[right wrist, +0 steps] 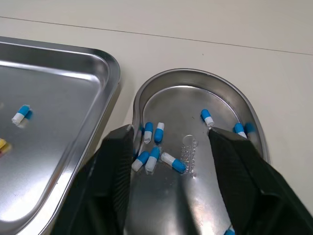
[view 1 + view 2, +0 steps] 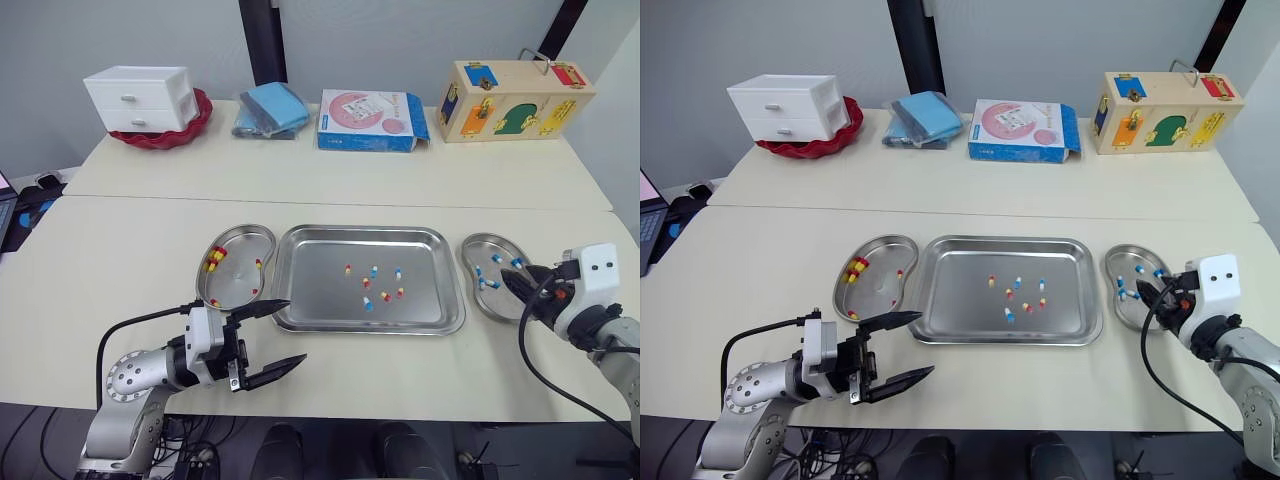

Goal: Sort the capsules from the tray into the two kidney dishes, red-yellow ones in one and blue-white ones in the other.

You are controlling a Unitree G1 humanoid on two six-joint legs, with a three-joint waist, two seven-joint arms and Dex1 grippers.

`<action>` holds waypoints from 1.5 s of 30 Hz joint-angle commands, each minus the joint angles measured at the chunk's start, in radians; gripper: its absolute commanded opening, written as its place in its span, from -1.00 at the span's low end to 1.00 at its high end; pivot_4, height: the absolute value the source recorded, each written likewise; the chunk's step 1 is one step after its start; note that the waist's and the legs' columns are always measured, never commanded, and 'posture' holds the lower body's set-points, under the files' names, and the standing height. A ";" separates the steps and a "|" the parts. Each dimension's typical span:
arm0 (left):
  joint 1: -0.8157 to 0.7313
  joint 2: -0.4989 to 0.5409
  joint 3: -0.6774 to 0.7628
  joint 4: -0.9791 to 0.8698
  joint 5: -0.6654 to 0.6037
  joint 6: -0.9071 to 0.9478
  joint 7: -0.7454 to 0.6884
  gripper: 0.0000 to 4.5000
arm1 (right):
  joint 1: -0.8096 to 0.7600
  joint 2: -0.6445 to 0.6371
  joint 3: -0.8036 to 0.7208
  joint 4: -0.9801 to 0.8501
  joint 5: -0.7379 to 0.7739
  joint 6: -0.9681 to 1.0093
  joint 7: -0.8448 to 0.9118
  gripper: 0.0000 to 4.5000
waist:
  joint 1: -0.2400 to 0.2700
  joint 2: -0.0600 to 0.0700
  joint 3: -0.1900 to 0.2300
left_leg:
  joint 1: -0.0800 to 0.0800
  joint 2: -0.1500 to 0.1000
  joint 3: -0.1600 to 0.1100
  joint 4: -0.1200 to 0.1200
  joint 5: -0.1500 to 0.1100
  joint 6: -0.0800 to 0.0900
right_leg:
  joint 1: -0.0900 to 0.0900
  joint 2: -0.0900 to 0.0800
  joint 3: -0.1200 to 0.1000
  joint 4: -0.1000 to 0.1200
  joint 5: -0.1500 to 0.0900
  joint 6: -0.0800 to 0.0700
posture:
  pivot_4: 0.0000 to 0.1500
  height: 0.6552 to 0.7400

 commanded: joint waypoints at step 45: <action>0.377 0.160 0.346 0.044 0.089 0.148 0.236 1.00 | 0.481 -0.189 -0.012 -0.063 -0.046 -0.537 0.493 0.99 | 0.002 -0.001 0.000 | 0.002 0.000 0.001 0.000 0.000 0.000 | 0.003 0.000 0.001 -0.003 0.000 0.000 | 1.00 1.00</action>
